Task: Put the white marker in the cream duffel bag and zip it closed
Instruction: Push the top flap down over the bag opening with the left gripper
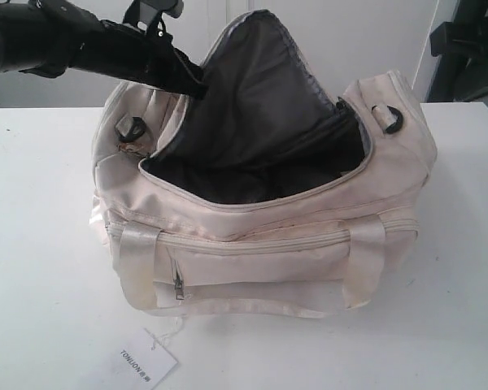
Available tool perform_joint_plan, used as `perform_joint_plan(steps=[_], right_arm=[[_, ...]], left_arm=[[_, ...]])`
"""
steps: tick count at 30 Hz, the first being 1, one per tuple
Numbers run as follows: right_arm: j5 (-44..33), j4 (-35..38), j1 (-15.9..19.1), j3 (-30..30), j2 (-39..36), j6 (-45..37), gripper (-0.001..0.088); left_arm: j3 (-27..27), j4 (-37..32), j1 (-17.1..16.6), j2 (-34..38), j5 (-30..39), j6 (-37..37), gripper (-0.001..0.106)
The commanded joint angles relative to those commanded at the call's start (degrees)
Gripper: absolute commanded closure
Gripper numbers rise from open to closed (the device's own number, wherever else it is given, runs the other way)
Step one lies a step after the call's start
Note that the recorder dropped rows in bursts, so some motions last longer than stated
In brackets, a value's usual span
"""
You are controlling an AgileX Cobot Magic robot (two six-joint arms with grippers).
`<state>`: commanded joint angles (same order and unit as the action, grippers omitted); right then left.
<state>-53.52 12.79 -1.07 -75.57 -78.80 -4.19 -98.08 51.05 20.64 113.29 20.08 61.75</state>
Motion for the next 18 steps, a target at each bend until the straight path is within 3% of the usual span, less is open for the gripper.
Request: perform_joint_plan(steps=[10,18], right_arm=[[1.3,0.4,0.0,0.0,0.0,2.1,0.0868],[1.6,0.4,0.0,0.0,0.0,4.2,0.0868]], left_arm=[[0.0,0.2,0.0,-1.9,16.0,4.7,0.105],[0.0,3.7,0.0,-2.0,33.0,11.8,0.105]])
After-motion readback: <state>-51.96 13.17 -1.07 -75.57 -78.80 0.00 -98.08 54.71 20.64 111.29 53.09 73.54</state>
